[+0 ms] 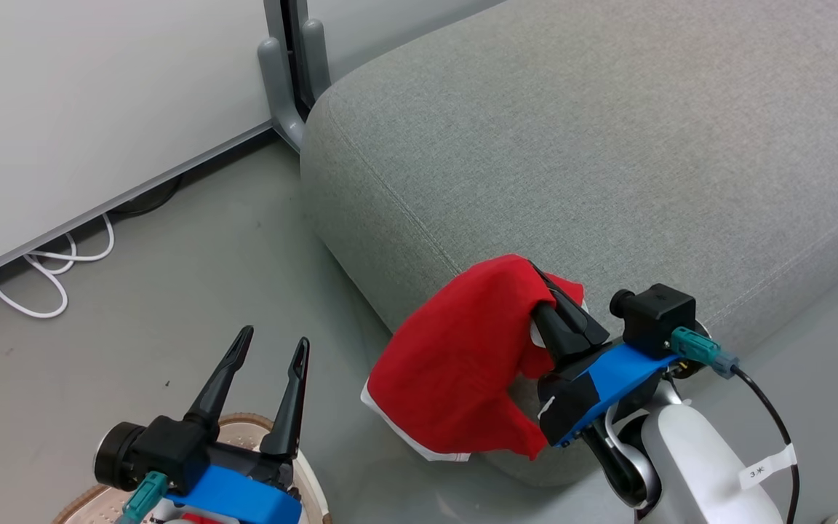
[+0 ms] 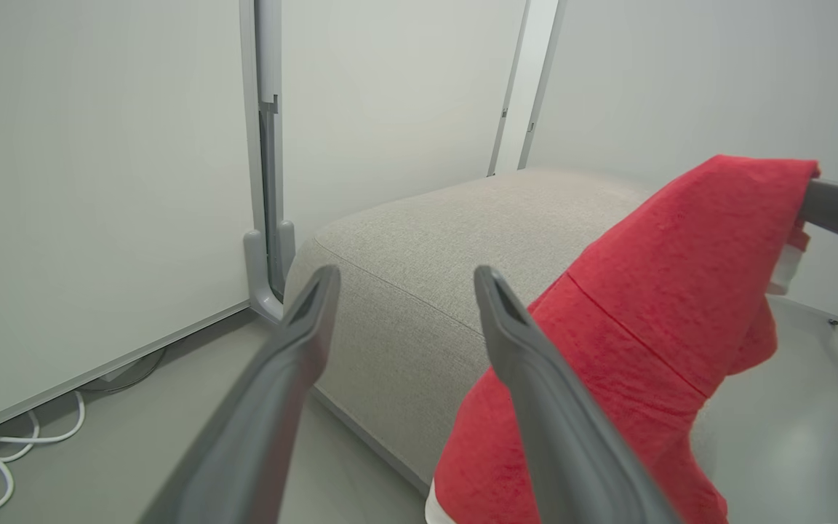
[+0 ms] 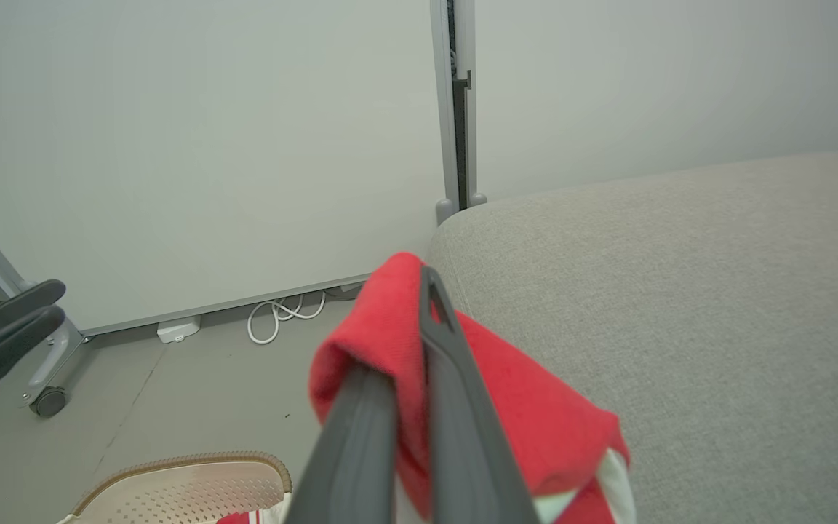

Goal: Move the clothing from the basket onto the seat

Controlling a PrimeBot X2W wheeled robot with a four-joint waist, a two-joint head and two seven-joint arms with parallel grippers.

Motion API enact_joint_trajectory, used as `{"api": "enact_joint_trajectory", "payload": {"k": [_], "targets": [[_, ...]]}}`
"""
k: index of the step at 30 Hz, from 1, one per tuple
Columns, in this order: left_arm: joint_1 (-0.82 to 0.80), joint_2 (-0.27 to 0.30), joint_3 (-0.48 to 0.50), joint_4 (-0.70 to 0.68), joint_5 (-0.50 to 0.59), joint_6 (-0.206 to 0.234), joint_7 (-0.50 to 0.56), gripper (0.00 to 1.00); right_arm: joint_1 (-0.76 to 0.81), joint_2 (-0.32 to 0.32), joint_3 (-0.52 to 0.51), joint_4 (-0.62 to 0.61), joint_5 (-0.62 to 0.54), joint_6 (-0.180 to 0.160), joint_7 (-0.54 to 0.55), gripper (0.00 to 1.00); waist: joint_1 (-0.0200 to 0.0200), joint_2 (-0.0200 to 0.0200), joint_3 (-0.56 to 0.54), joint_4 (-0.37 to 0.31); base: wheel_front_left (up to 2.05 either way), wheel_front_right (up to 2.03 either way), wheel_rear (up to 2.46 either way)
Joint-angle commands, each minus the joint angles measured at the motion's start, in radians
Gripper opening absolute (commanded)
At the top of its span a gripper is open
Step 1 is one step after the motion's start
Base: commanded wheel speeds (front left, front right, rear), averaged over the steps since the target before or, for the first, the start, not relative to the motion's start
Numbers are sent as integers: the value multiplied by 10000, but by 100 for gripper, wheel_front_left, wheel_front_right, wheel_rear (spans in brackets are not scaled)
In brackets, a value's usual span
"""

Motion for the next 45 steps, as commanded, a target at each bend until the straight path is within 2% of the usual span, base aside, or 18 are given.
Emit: {"api": "enact_joint_trajectory", "payload": {"k": [1, 8, 12, 15, 18, 20, 22, 28, 31, 36, 43, 45], "targets": [[-156, 26, -18, 44, 36, -41, -27, 100, 107, 1, -51, -94, 16, 5, -13, 0, 0, 0, 65, -2, 0, 0, 0], [-251, 231, 156, -169, 149, -70, -27, 100, -1005, 0, -242, 128, 363, 5, -11, 0, 0, 0, 684, -40, 0, 0, 0], [-495, 457, 147, -363, 276, -78, -27, 100, -2334, 11, -1012, 573, 785, 5, -209, 0, 0, 0, 1437, 134, 0, 0, 0], [-874, 757, 102, -721, 420, -81, 61, 100, -3620, 14, -1725, 1042, 1438, 5, -208, 0, 0, 0, 2369, 252, 0, 0, 0], [-1199, 1129, 124, -1234, 529, -85, 255, 100, -5069, 12, -2589, 1761, 1505, 5, -294, 0, 0, 0, 3303, 357, 0, 0, 0], [-1302, 1229, 151, -1407, 543, -86, 355, 100, -5551, 14, -2890, 2015, 1342, 5, -305, 0, 0, 0, 3599, 407, 0, 0, 0], [-1572, 1459, 137, -1800, 601, -88, 564, 100, -6468, -97, -3833, 2524, 1074, 5, -396, 0, 0, 0, 4207, 566, 0, 0, 0], [-2346, 2019, 2, -2890, 750, -84, 1079, 100, -8546, -1043, -6348, 3898, -129, 5, -724, 0, 0, 0, 5798, 1151, 0, 0, 0], [-2553, 2188, 51, -3266, 771, -83, 1173, 100, -9109, -1285, -7367, 4487, -853, 5, -1083, 0, 0, 0, 6267, 1374, 0, 0, 0], [-2829, 2274, -11, -3657, 849, -69, 1147, 100, -9341, -1578, -8200, 5409, -2005, 5, -1271, 0, 0, 0, 6701, 1771, 0, 0, 0], [-2949, 2305, -80, -3694, 865, -3, 1091, 100, -9197, -1589, -8989, 6680, -3289, 5, -1148, 0, 0, 0, 6837, 2000, 0, 0, 0], [-2933, 2316, -95, -3656, 852, 10, 1095, 100, -9318, -1568, -9098, 6873, -3600, 5, -1173, 40, 0, 0, 6827, 2012, 0, 0, 0]]}}
